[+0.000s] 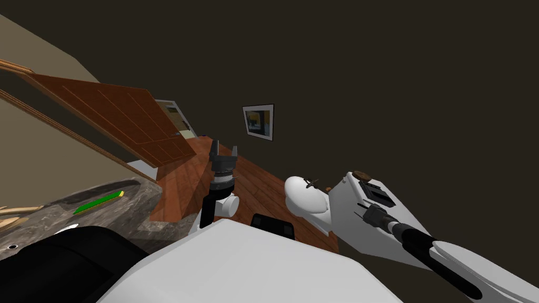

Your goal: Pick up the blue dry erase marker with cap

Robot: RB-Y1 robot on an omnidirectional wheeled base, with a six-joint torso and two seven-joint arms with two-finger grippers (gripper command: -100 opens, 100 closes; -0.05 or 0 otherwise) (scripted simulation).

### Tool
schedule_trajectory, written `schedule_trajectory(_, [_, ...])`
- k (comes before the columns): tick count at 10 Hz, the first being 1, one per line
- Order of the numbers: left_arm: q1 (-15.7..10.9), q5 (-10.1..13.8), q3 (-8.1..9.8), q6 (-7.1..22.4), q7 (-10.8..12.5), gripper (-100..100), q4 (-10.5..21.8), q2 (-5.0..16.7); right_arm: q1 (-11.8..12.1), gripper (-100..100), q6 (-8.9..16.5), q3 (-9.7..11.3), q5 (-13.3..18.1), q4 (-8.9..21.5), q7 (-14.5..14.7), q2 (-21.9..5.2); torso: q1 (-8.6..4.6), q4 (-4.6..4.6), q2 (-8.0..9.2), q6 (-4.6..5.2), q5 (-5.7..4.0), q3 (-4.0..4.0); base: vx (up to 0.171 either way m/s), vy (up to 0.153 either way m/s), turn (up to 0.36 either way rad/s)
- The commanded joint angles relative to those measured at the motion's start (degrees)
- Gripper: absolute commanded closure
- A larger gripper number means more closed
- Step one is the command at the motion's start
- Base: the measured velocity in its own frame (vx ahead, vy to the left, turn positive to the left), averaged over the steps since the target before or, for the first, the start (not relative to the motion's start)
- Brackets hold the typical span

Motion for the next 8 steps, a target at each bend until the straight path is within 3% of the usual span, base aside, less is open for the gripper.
schedule_trajectory(1, [0.0, 0.0, 0.00, 0.0, 0.0, 0, 0.0, 0.0, -0.2, -100, -0.1, 0.2, 1.1, 2.4, 1.2, -0.9, 0.00, 0.00, 0.00, 0.00, 0.00, 0.00, -0.003, 0.033, 0.073])
schedule_trajectory(7, [0.0, 0.0, 0.00, 0.0, 0.0, 0, 0.0, 0.0, -0.7, -100, -0.1, 0.5, 4.2, 8.2, 4.3, -3.9, 0.01, 0.00, 0.00, 0.00, 0.01, 0.00, -0.005, 0.040, 0.064])
schedule_trajectory(8, [0.0, 0.0, 0.00, 0.0, 0.0, 0, 0.0, 0.0, -0.3, -100, -0.1, 0.2, 3.8, 7.6, 4.0, -3.6, 0.01, 0.00, -0.01, 0.00, 0.00, 0.00, 0.000, 0.016, 0.005])
